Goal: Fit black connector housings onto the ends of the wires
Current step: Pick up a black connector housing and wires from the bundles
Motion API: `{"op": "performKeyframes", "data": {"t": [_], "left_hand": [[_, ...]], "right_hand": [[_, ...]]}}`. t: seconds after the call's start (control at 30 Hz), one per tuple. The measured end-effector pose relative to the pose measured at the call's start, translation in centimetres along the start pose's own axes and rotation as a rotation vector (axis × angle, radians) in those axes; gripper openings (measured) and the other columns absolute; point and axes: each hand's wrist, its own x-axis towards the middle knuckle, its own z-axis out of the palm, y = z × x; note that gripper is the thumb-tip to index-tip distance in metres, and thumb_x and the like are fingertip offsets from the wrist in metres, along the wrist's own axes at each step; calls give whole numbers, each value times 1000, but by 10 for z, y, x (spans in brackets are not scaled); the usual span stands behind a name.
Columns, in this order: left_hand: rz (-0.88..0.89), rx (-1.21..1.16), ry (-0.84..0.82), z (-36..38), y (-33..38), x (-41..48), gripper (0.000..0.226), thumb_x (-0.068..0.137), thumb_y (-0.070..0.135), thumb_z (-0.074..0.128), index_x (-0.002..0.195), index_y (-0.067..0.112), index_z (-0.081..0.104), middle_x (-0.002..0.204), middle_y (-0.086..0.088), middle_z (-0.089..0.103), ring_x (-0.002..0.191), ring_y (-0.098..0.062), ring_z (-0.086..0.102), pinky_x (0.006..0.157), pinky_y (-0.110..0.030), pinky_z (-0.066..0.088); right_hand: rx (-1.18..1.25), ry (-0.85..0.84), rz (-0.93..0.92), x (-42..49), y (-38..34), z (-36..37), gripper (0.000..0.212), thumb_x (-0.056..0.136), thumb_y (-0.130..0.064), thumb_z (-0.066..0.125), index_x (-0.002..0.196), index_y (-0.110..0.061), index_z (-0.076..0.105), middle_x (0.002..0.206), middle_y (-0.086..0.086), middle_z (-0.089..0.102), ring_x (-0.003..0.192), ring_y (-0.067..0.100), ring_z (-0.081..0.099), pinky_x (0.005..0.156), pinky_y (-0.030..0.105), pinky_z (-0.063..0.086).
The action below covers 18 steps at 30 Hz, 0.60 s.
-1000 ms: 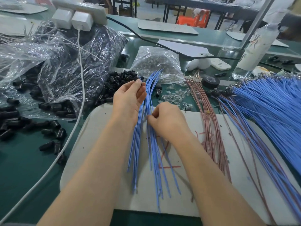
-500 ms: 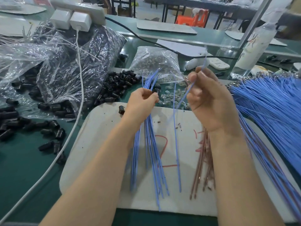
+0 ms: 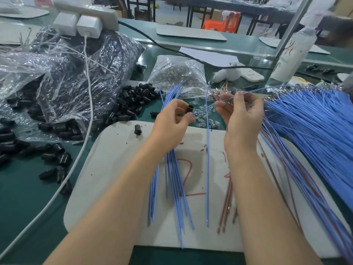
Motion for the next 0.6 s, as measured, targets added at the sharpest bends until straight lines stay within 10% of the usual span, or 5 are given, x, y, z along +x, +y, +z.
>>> {"op": "performKeyframes", "data": {"t": [0.23,0.6], "left_hand": [[7,-55,-11,4,0,-1,17,93,4,54,89,20,52,88,-2,69,84,-13,70,84,-27,54],[136,277,108,-4,-4,-1,16,88,3,60,90,19,57,86,6,63,78,-6,58,69,-2,41]], "right_hand": [[-360,-257,108,-7,15,5,13,93,-3,54,84,-12,54,80,6,65,62,13,62,62,25,55],[-335,-90,-212,-7,7,5,18,97,-6,48,86,-20,47,75,2,63,61,10,62,63,27,53]]}}
